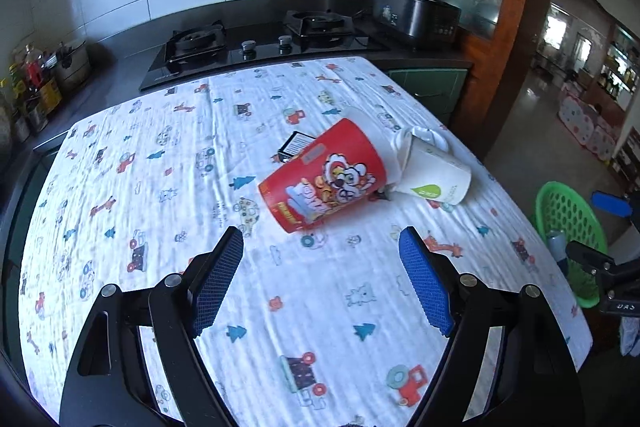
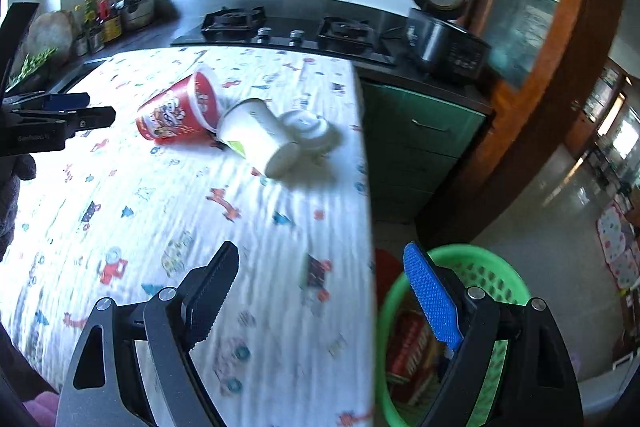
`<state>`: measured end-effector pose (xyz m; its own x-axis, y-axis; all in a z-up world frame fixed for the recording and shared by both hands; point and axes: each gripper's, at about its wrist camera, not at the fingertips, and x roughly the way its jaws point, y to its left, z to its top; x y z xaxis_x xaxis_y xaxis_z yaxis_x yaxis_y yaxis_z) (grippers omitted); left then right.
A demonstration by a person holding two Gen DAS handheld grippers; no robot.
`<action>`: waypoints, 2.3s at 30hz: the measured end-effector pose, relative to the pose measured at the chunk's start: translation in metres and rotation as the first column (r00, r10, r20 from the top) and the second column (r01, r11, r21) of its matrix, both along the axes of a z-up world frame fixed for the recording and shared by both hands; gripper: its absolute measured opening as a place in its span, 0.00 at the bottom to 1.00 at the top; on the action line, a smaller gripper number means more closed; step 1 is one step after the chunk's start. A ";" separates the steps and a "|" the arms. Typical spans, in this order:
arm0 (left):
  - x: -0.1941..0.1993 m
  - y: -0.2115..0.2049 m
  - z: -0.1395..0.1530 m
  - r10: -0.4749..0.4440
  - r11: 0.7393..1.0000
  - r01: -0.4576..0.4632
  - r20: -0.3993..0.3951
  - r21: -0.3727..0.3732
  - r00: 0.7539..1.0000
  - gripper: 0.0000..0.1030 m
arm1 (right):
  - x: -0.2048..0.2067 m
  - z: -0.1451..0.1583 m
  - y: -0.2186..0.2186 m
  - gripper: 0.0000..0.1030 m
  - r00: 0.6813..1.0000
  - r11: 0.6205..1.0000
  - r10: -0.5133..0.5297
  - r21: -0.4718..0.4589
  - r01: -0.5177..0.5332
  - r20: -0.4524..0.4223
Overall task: Collect trash
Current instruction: 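Move both tools back over the table toward the red and white cups, then grasp the red printed cup with the left tool while the right tool grasps the white paper cup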
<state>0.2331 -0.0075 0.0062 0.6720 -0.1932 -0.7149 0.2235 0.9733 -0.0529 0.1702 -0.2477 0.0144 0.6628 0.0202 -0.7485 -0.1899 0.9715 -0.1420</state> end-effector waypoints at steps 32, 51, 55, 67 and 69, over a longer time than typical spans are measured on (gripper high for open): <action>0.088 -0.009 -0.035 -0.400 0.903 0.402 -0.043 0.151 0.916 0.86 | 0.168 -0.077 0.088 0.82 0.948 0.940 0.267 -0.170 -0.296 -0.172; 0.113 -0.044 -0.056 -0.497 0.848 0.503 -0.078 0.168 0.864 0.87 | 0.161 -0.071 0.073 0.61 0.955 0.958 0.243 -0.111 -0.263 -0.169; 0.109 -0.050 -0.059 -0.495 0.848 0.499 -0.069 0.181 0.866 0.80 | 0.151 -0.064 0.066 0.61 0.959 0.964 0.233 -0.089 -0.249 -0.159; 0.078 -0.050 -0.046 -0.432 0.890 0.432 -0.033 0.148 0.901 0.70 | 0.106 -0.047 0.040 0.61 0.976 0.983 0.181 -0.019 -0.185 -0.117; 0.067 -0.050 -0.041 -0.418 0.898 0.418 -0.027 0.135 0.908 0.70 | 0.096 -0.043 0.035 0.61 0.979 0.984 0.173 -0.007 -0.175 -0.109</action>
<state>0.2999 -0.0579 -0.0352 0.5523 -0.3586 -0.7526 0.6112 0.7881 0.0729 0.2657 -0.2128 -0.0287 0.5659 0.1151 -0.8164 -0.3712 0.9197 -0.1276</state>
